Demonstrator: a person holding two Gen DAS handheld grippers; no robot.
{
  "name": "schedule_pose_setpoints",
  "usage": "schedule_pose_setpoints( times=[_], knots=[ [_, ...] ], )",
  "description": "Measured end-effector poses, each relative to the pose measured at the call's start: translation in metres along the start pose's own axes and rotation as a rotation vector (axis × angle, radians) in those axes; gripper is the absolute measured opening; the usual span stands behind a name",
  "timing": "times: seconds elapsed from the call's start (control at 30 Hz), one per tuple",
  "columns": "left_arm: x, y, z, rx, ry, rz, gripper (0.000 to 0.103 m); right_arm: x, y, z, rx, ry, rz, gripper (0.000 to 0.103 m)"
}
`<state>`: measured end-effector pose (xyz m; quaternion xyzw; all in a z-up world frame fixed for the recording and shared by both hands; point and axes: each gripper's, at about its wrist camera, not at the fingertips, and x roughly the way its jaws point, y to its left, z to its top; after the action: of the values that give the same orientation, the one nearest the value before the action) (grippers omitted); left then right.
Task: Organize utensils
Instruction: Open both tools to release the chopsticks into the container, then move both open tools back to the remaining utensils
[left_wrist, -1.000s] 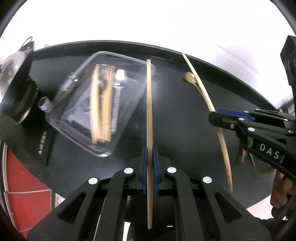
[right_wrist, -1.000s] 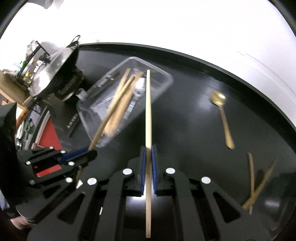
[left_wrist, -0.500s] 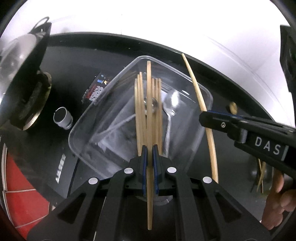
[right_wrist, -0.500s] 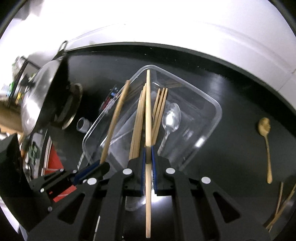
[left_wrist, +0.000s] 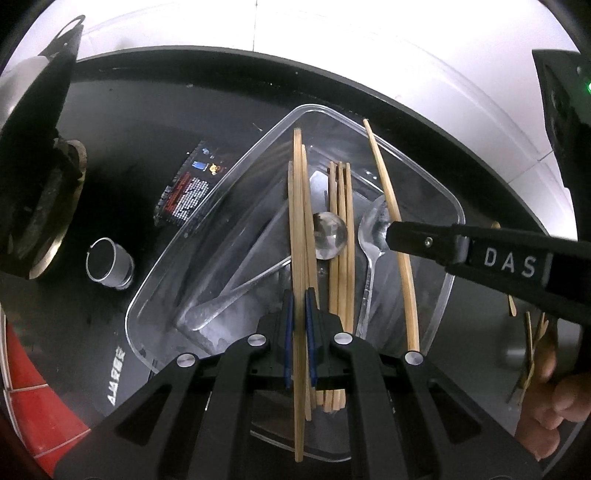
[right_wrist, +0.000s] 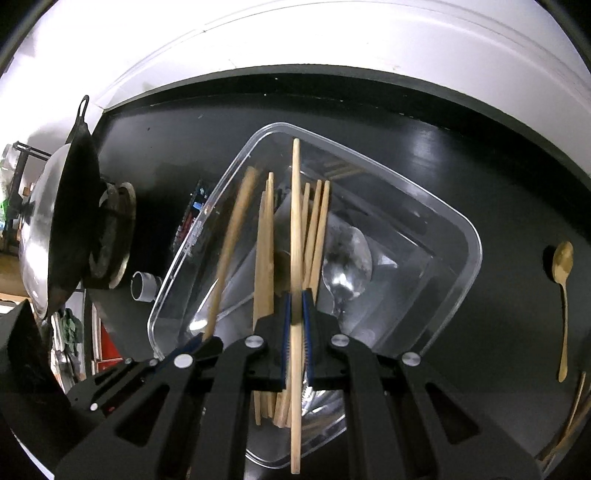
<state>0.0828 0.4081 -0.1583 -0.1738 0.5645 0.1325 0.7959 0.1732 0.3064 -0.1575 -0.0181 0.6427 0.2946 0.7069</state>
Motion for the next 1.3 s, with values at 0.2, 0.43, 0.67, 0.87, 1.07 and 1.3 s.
schedule_pose_setpoints(
  times=[0.2, 0.43, 0.67, 0.87, 1.07, 1.3],
  knots=[
    [-0.002, 0.004, -0.003, -0.002, -0.02, 0.018, 0.075, -0.037, -0.026, -0.006, 0.017, -0.117, -0.027, 0.07],
    [-0.023, 0.0, -0.032, -0.027, -0.048, 0.053, 0.084, -0.094, -0.068, -0.041, 0.04, -0.185, -0.027, 0.07],
    [-0.056, -0.037, -0.067, -0.021, -0.087, 0.05, 0.085, -0.155, -0.126, -0.112, 0.026, -0.25, -0.112, 0.07],
    [-0.051, -0.116, -0.11, 0.073, -0.043, 0.014, 0.085, -0.192, -0.195, -0.18, 0.054, -0.261, -0.181, 0.07],
    [-0.04, -0.219, -0.163, 0.207, -0.001, -0.053, 0.085, -0.222, -0.277, -0.258, 0.13, -0.258, -0.242, 0.07],
    [-0.028, -0.307, -0.21, 0.379, 0.035, -0.088, 0.085, -0.238, -0.343, -0.327, 0.196, -0.248, -0.288, 0.07]
  ],
)
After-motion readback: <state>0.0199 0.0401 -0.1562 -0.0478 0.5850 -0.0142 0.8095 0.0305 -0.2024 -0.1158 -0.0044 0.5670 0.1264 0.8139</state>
